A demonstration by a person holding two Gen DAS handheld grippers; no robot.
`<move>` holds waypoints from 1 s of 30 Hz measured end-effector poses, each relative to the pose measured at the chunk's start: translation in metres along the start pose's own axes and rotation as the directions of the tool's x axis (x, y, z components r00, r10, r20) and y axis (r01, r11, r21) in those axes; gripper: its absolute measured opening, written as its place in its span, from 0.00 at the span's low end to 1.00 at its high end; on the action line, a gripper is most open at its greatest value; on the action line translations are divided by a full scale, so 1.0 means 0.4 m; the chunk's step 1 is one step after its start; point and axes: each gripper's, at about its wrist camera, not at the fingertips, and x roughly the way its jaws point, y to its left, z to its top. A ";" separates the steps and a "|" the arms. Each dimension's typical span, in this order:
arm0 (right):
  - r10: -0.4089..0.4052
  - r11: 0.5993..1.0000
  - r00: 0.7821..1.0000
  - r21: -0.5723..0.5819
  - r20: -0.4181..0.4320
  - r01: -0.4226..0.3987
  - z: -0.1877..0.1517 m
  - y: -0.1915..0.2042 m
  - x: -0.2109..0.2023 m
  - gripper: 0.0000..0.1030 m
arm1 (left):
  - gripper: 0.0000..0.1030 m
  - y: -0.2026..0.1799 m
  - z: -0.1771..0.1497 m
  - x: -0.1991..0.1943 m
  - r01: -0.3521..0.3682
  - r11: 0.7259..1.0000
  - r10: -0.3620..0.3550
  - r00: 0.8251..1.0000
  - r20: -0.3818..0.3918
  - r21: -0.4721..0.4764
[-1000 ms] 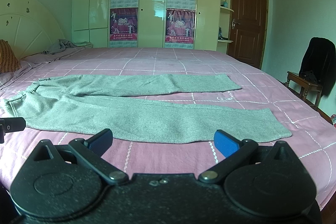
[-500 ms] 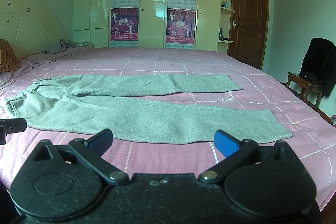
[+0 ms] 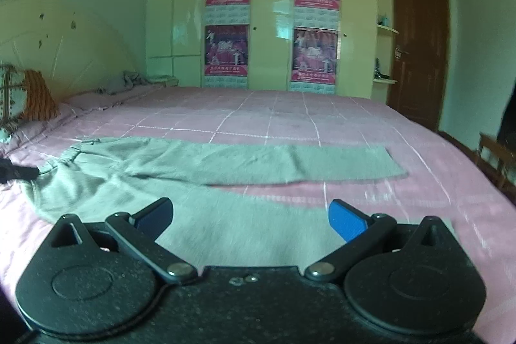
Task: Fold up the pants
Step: 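Lower both grippers onto the sweatpants waistband and close them on the fabric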
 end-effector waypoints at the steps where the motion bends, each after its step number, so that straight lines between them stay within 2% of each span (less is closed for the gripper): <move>1: 0.008 1.000 1.000 -0.015 -0.001 -0.008 0.020 -0.003 0.021 1.00 | 1.00 0.017 0.023 0.020 -0.010 1.000 0.010 1.000 0.004 0.006; 3: 0.035 0.999 0.999 -0.036 -0.008 -0.035 0.068 -0.008 0.074 1.00 | 1.00 0.062 0.069 0.067 -0.005 1.000 0.005 1.000 0.007 0.009; 6: 0.091 0.995 0.996 -0.042 -0.005 -0.091 0.131 -0.019 0.155 0.99 | 1.00 0.148 0.126 0.151 -0.048 0.998 0.047 0.999 0.016 0.045; 8: 0.127 0.991 0.992 -0.051 -0.006 -0.127 0.163 -0.024 0.213 0.96 | 1.00 0.217 0.152 0.215 -0.065 0.997 0.065 0.998 -0.003 0.032; 10: 0.154 0.985 0.988 -0.070 -0.019 -0.155 0.189 -0.028 0.271 0.74 | 1.00 0.304 0.174 0.295 -0.066 0.998 0.065 0.996 -0.068 -0.009; 11: 0.170 0.982 0.985 -0.079 -0.035 -0.172 0.203 -0.027 0.308 0.57 | 1.00 0.336 0.180 0.333 -0.050 0.999 0.048 0.995 -0.092 -0.021; 15: 0.238 0.966 0.967 -0.084 -0.092 -0.246 0.250 -0.020 0.456 0.57 | 0.99 0.449 0.193 0.463 -0.051 0.998 0.044 0.989 -0.140 -0.048; 16: 0.256 0.961 0.961 -0.083 -0.107 -0.265 0.260 -0.017 0.488 0.57 | 0.89 0.473 0.196 0.499 -0.027 0.998 0.018 0.989 -0.146 -0.058; 17: 0.271 0.955 0.954 -0.085 -0.128 -0.283 0.269 -0.009 0.533 0.57 | 0.83 0.487 0.198 0.535 -0.019 0.999 0.011 0.987 -0.162 -0.046; 18: 0.280 0.951 0.950 -0.094 -0.141 -0.294 0.275 0.000 0.567 0.57 | 0.81 0.493 0.196 0.568 -0.024 0.999 0.019 0.985 -0.173 -0.027; 22: 0.316 0.927 0.926 -0.137 -0.208 -0.348 0.284 0.042 0.727 0.55 | 0.81 0.511 0.189 0.693 0.031 0.999 -0.034 0.978 -0.207 -0.022; 23: 0.328 0.921 0.918 -0.140 -0.223 -0.363 0.281 0.049 0.760 0.50 | 0.81 0.507 0.184 0.720 0.033 0.999 -0.036 0.975 -0.220 -0.019; 24: 0.335 0.916 0.913 -0.147 -0.234 -0.374 0.277 0.059 0.793 0.44 | 0.76 0.502 0.181 0.750 0.029 0.999 -0.032 0.970 -0.240 -0.015; 25: 0.337 0.912 0.909 -0.157 -0.244 -0.380 0.270 0.065 0.824 0.42 | 0.62 0.503 0.177 0.789 0.034 0.999 -0.036 0.964 -0.263 -0.013; 26: 0.338 0.908 0.905 -0.164 -0.259 -0.386 0.261 0.071 0.859 0.40 | 0.56 0.506 0.171 0.815 0.031 0.999 -0.033 0.958 -0.284 -0.011; 28: 0.331 0.908 0.900 -0.166 -0.283 -0.386 0.247 0.072 0.915 0.42 | 0.54 0.514 0.162 0.860 0.007 1.000 -0.008 0.953 -0.301 -0.005; 30: 0.318 0.903 0.899 -0.193 -0.303 -0.384 0.230 0.081 0.972 0.46 | 0.55 0.533 0.156 0.899 0.012 0.999 -0.022 0.951 -0.310 -0.034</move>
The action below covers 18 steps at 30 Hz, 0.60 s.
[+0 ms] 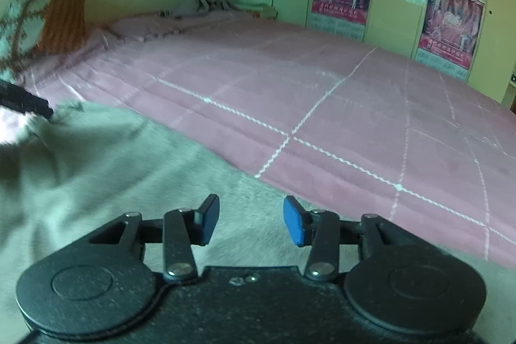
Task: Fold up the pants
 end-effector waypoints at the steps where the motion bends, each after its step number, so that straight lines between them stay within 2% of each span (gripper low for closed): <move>1: -0.003 1.000 1.000 -0.022 -0.012 0.003 0.001 -0.002 0.026 0.46 | 0.56 0.013 0.001 0.024 0.018 1.000 -0.019 1.000 -0.024 -0.021; 4: 0.000 0.996 0.999 -0.089 -0.038 -0.003 0.006 -0.005 0.087 0.46 | 0.65 0.044 -0.004 0.056 0.051 0.996 -0.053 0.998 -0.017 -0.079; 5: -0.010 0.993 0.999 -0.119 -0.043 0.005 0.007 -0.004 0.106 0.46 | 0.67 0.055 -0.006 0.068 0.084 0.991 -0.086 0.996 -0.015 -0.106; 9: 0.000 0.979 0.997 -0.205 -0.072 -0.015 0.001 -0.013 0.154 0.55 | 0.69 0.057 0.002 0.092 0.123 0.990 -0.125 0.992 -0.018 -0.069; 10: 0.020 0.981 0.997 -0.191 -0.080 -0.035 0.003 -0.022 0.163 0.55 | 0.66 0.053 0.009 0.099 0.127 0.990 -0.128 0.991 -0.027 -0.061; 11: 0.042 0.984 0.995 -0.166 -0.090 -0.056 0.005 -0.035 0.168 0.55 | 0.59 0.052 0.015 0.106 0.139 0.989 -0.141 0.989 -0.037 -0.057; 12: 0.059 0.987 0.993 -0.145 -0.103 -0.073 0.009 -0.046 0.174 0.55 | 0.48 0.050 0.022 0.114 0.160 0.985 -0.163 0.986 -0.045 -0.058; 13: 0.076 0.988 0.990 -0.129 -0.121 -0.091 0.013 -0.056 0.180 0.54 | 0.35 0.037 0.029 0.118 0.148 0.988 -0.151 0.987 -0.053 -0.049; 14: 0.091 0.987 0.987 -0.121 -0.130 -0.107 0.014 -0.061 0.181 0.49 | 0.28 0.025 0.034 0.120 0.164 0.986 -0.166 0.984 -0.060 -0.037; 16: 0.106 0.986 0.984 -0.111 -0.142 -0.122 0.015 -0.062 0.179 0.29 | 0.20 0.008 0.040 0.114 0.150 0.988 -0.151 0.986 -0.067 -0.022; 17: 0.094 0.988 0.985 -0.105 -0.142 -0.109 0.016 -0.060 0.176 0.11 | 0.19 0.003 0.043 0.102 0.143 0.990 -0.144 0.988 -0.058 -0.021; 18: 0.077 0.990 0.986 -0.109 -0.147 -0.094 0.018 -0.056 0.170 0.07 | 0.19 0.004 0.044 0.083 0.143 0.990 -0.144 0.989 -0.039 -0.020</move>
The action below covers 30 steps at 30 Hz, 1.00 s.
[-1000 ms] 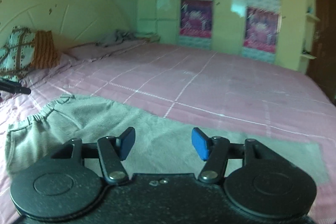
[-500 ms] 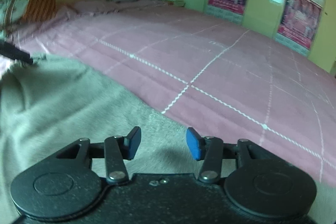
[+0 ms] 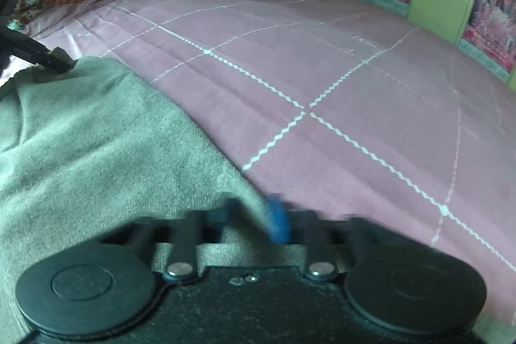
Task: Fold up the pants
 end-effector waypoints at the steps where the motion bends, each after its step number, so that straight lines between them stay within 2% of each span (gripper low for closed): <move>1: -0.008 1.000 1.000 0.006 0.002 0.008 0.001 0.003 -0.011 0.06 | 0.18 0.001 -0.001 -0.027 0.004 1.000 -0.004 1.000 0.026 0.004; 4: -0.031 0.999 0.997 0.010 0.068 0.031 0.001 0.021 -0.089 0.05 | 0.18 0.010 -0.013 -0.142 0.054 0.998 -0.055 0.990 0.129 0.014; 6: -0.044 0.999 0.988 -0.006 0.146 0.045 -0.005 0.047 -0.183 0.05 | 0.18 0.012 -0.033 -0.235 0.099 0.995 -0.103 0.971 0.214 0.029; 7: -0.054 0.998 0.981 -0.031 0.185 0.061 -0.015 0.068 -0.245 0.05 | 0.18 0.009 -0.050 -0.292 0.128 0.991 -0.134 0.956 0.261 0.041; 10: -0.069 0.989 0.960 -0.107 0.272 0.102 -0.064 0.141 -0.410 0.05 | 0.19 -0.007 -0.125 -0.417 0.140 0.986 -0.163 0.935 0.314 0.096; 12: -0.079 0.979 0.945 -0.155 0.317 0.134 -0.122 0.203 -0.515 0.02 | 0.19 -0.018 -0.191 -0.478 0.132 0.984 -0.164 0.933 0.321 0.119; 14: -0.078 0.974 0.938 -0.176 0.338 0.144 -0.185 0.261 -0.593 0.02 | 0.19 -0.026 -0.262 -0.512 0.131 0.985 -0.161 0.938 0.306 0.116; 16: -0.073 0.978 0.941 -0.160 0.330 0.132 -0.253 0.327 -0.631 0.02 | 0.20 -0.046 -0.344 -0.517 0.102 0.987 -0.131 0.958 0.255 0.122; 19: -0.069 0.992 0.964 -0.087 0.258 0.094 -0.344 0.393 -0.608 0.02 | 0.24 -0.062 -0.443 -0.500 0.069 0.995 -0.081 0.977 0.195 0.072; 21: -0.058 0.998 0.987 0.013 0.153 0.057 -0.410 0.406 -0.544 0.08 | 0.28 -0.072 -0.477 -0.515 0.037 0.999 -0.041 0.980 0.193 0.026; 22: -0.063 0.997 0.993 0.047 0.104 0.058 -0.426 0.407 -0.519 0.09 | 0.38 -0.079 -0.488 -0.531 0.010 1.000 -0.013 0.983 0.183 0.020; 23: -0.079 0.994 0.993 0.088 0.089 0.071 -0.436 0.407 -0.517 0.16 | 0.46 -0.085 -0.498 -0.545 -0.034 0.999 0.031 0.987 0.159 0.018; 24: -0.096 0.985 0.989 0.154 0.114 0.078 -0.444 0.401 -0.535 0.23 | 0.63 -0.089 -0.511 -0.561 -0.063 0.998 0.060 0.988 0.143 0.016; 25: -0.095 0.976 0.985 0.210 0.142 0.064 -0.445 0.387 -0.554 0.27 | 0.69 -0.086 -0.529 -0.581 -0.078 0.997 0.076 0.988 0.135 0.012; 26: -0.091 0.957 0.981 0.286 0.170 0.039 -0.450 0.370 -0.580 0.33 | 0.70 -0.078 -0.539 -0.594 -0.091 0.996 0.091 0.988 0.124 -0.001; 28: -0.081 0.915 0.976 0.402 0.201 -0.007 -0.459 0.330 -0.615 0.35 | 0.70 -0.060 -0.572 -0.633 -0.107 0.991 0.115 0.989 0.097 -0.085; 30: -0.078 0.864 0.971 0.501 0.226 -0.048 -0.478 0.295 -0.637 0.38 | 0.70 -0.039 -0.583 -0.661 -0.057 0.978 0.082 0.989 0.123 -0.199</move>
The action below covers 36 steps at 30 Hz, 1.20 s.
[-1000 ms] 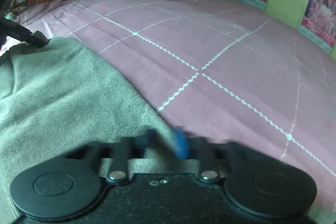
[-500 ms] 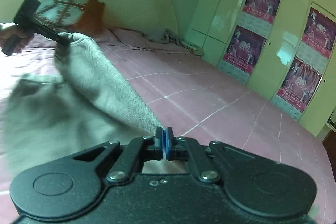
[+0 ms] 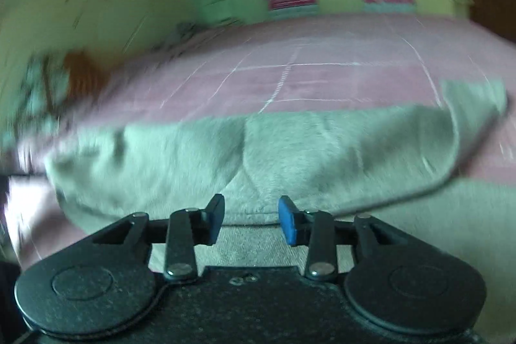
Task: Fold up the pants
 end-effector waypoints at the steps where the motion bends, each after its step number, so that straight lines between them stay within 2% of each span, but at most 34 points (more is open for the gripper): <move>1: 0.005 0.999 1.000 0.042 0.001 -0.005 -0.007 -0.010 -0.003 0.38 | 0.70 0.011 -0.008 -0.016 0.046 0.996 -0.045 0.999 0.012 -0.077; 2: 0.005 0.997 1.000 0.077 0.001 -0.005 -0.005 -0.025 0.001 0.38 | 0.70 0.013 -0.013 -0.016 0.089 0.986 -0.087 0.996 0.018 -0.140; 4: 0.001 0.989 1.000 0.147 -0.007 0.000 -0.004 -0.056 0.016 0.38 | 0.69 0.016 -0.024 -0.020 0.186 0.947 -0.180 0.982 0.048 -0.260; 6: -0.007 0.976 1.000 0.218 -0.015 0.010 -0.008 -0.084 0.033 0.38 | 0.69 0.012 -0.028 0.001 0.247 0.908 -0.237 0.969 0.072 -0.339; 8: 0.001 0.957 1.000 0.291 -0.019 0.004 -0.061 -0.070 0.047 0.39 | 0.69 0.008 -0.034 0.038 0.270 0.876 -0.259 0.962 0.081 -0.401; 10: 0.007 0.927 1.000 0.375 -0.028 0.004 -0.075 -0.089 0.071 0.39 | 0.63 0.009 -0.037 0.070 0.299 0.834 -0.294 0.952 0.084 -0.463; 12: 0.027 0.891 0.999 0.453 -0.028 -0.012 -0.086 -0.114 0.090 0.41 | 0.58 0.006 -0.034 0.100 0.300 0.812 -0.305 0.949 0.074 -0.500; 13: 0.029 0.874 0.999 0.486 -0.030 -0.011 -0.095 -0.122 0.094 0.41 | 0.52 0.002 -0.026 0.113 0.299 0.805 -0.307 0.949 0.071 -0.512; 14: 0.030 0.859 0.999 0.512 -0.031 -0.010 -0.096 -0.131 0.100 0.40 | 0.47 0.001 -0.023 0.129 0.287 0.804 -0.301 0.952 0.060 -0.521; 15: 0.029 0.848 0.999 0.530 -0.025 -0.011 -0.096 -0.139 0.110 0.39 | 0.33 0.000 -0.018 0.145 0.261 0.809 -0.282 0.959 0.041 -0.526; 16: 0.028 0.841 0.999 0.540 -0.021 -0.013 -0.093 -0.145 0.120 0.39 | 0.26 0.000 -0.010 0.171 0.245 0.812 -0.271 0.962 0.029 -0.530; 17: 0.028 0.834 0.999 0.552 -0.019 -0.013 -0.090 -0.153 0.131 0.38 | 0.25 -0.003 -0.004 0.181 0.237 0.815 -0.264 0.964 0.027 -0.529; 19: 0.020 0.805 1.000 0.594 -0.009 -0.011 -0.086 -0.176 0.154 0.21 | 0.21 -0.015 0.014 0.202 0.236 0.831 -0.256 0.966 0.031 -0.505; 20: 0.006 0.799 1.000 0.601 -0.016 0.005 -0.084 -0.184 0.162 0.04 | 0.21 -0.021 0.026 0.204 0.250 0.832 -0.262 0.964 0.047 -0.496; 22: 0.002 0.804 1.000 0.595 -0.016 0.008 -0.077 -0.188 0.161 0.04 | 0.21 -0.017 0.060 0.165 0.273 0.835 -0.269 0.960 0.079 -0.478; 25: 0.014 0.859 0.997 0.510 0.077 -0.052 -0.066 -0.140 0.087 0.03 | 0.21 0.009 0.098 0.121 0.286 0.841 -0.266 0.958 0.109 -0.458; 26: 0.024 0.875 0.994 0.479 0.104 -0.072 -0.071 -0.119 0.054 0.03 | 0.21 0.013 0.100 0.121 0.273 0.856 -0.260 0.961 0.091 -0.440; 28: 0.042 0.900 0.992 0.427 0.122 -0.090 -0.100 -0.081 0.008 0.04 | 0.21 0.020 0.080 0.139 0.176 0.912 -0.205 0.978 -0.039 -0.371; 29: 0.039 0.909 0.994 0.409 0.104 -0.078 -0.129 -0.066 0.003 0.04 | 0.20 0.024 0.062 0.162 0.146 0.923 -0.191 0.977 -0.095 -0.357; 30: 0.024 0.920 0.999 0.391 0.047 -0.040 -0.160 -0.059 0.022 0.04 | 0.20 0.032 0.045 0.164 0.149 0.922 -0.197 0.975 -0.101 -0.357; 31: 0.000 0.922 1.000 0.388 -0.028 0.011 -0.185 -0.060 0.051 0.04 | 0.20 0.044 0.032 0.156 0.159 0.912 -0.205 0.975 -0.085 -0.378; 32: 0.000 0.906 0.998 0.422 -0.060 0.026 -0.212 -0.074 0.071 0.04 | 0.20 0.045 0.031 0.150 0.161 0.904 -0.206 0.976 -0.074 -0.397; 33: 0.015 0.879 0.999 0.477 -0.029 0.001 -0.231 -0.090 0.071 0.04 | 0.20 0.036 0.035 0.145 0.153 0.911 -0.195 0.978 -0.073 -0.383; 34: 0.016 0.871 1.000 0.491 -0.018 -0.005 -0.233 -0.094 0.070 0.04 | 0.20 0.025 0.041 0.142 0.142 0.922 -0.180 0.981 -0.075 -0.361; 36: -0.002 0.884 1.000 0.468 -0.019 0.010 -0.227 -0.083 0.069 0.04 | 0.21 0.020 0.050 0.125 0.149 0.920 -0.179 0.982 -0.051 -0.362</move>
